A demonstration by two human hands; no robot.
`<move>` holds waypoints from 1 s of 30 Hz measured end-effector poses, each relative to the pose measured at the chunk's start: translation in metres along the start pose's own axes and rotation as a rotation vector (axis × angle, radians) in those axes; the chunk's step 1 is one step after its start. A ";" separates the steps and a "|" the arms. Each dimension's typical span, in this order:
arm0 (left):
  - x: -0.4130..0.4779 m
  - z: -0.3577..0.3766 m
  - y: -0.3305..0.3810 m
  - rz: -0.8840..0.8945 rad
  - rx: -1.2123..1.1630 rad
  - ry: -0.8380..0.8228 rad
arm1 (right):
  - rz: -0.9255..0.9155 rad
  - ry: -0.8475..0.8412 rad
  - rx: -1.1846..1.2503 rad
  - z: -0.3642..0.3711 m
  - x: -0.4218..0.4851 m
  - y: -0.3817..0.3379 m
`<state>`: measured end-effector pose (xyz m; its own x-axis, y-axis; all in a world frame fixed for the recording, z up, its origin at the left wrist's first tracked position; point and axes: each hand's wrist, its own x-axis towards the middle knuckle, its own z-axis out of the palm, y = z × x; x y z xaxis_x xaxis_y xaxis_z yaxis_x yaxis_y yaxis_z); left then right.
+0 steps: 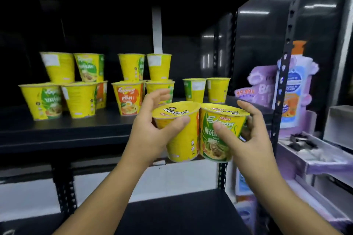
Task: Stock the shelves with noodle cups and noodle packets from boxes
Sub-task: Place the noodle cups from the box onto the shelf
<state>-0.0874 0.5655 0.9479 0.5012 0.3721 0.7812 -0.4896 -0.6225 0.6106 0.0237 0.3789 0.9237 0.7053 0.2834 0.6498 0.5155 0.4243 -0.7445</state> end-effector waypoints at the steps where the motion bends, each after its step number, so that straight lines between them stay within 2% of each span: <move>1: 0.013 0.009 0.003 0.016 0.013 0.021 | -0.016 -0.014 -0.005 -0.006 0.015 -0.003; 7: 0.077 0.065 0.007 0.009 0.074 0.115 | -0.014 -0.066 -0.039 -0.043 0.100 -0.002; 15: 0.126 0.107 -0.018 -0.068 0.222 0.157 | 0.011 -0.172 -0.095 -0.072 0.168 0.034; 21: 0.150 0.127 -0.046 -0.138 0.307 0.158 | -0.038 -0.180 -0.226 -0.084 0.201 0.065; 30: 0.139 0.131 -0.085 -0.246 0.297 0.027 | -0.020 -0.356 -0.288 -0.099 0.210 0.096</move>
<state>0.1175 0.5799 0.9879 0.5568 0.5511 0.6214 -0.1272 -0.6827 0.7195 0.2691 0.3941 0.9737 0.5083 0.5768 0.6395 0.6774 0.1907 -0.7104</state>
